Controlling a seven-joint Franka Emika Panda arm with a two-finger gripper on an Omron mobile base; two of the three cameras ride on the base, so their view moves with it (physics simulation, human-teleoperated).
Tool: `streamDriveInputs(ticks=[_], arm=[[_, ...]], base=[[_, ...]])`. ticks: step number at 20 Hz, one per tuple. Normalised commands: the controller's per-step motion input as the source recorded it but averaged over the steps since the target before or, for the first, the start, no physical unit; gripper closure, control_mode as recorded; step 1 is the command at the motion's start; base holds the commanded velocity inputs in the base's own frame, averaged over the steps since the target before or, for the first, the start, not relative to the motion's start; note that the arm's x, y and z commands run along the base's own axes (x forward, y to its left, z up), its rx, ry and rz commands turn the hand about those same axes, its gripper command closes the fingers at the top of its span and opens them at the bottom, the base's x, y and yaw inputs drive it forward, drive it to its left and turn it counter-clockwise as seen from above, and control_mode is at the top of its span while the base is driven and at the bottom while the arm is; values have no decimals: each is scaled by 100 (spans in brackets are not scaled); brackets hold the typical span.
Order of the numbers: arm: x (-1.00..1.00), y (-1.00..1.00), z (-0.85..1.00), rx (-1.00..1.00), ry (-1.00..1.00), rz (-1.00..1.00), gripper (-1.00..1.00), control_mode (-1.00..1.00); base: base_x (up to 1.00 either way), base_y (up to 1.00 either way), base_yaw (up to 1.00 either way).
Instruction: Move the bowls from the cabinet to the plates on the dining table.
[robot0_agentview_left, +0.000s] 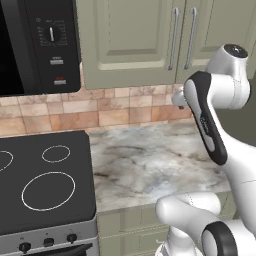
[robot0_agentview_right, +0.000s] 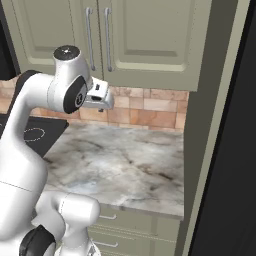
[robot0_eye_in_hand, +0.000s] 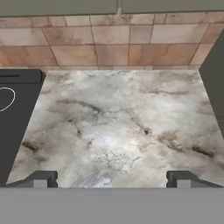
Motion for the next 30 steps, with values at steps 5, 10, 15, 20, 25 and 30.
streamDriveInputs(ticks=[5, 10, 15, 20, 25, 30], arm=[[-8, -28, 41, -1, -16, 0, -100, -100], [-1, -18, 40, -2, -16, -1, -100, -100], [0, -7, 36, -4, -15, -2, -100, -100], [0, -5, 33, -6, -16, -4, -100, -100], [3, -4, 30, -4, -13, -5, -100, -100], [12, 0, 23, 0, -11, -1, -100, -100]], base=[[0, 0, 0], [0, 0, 0], [0, 0, 0], [0, 0, 0], [0, 0, 0], [0, 0, 0]])
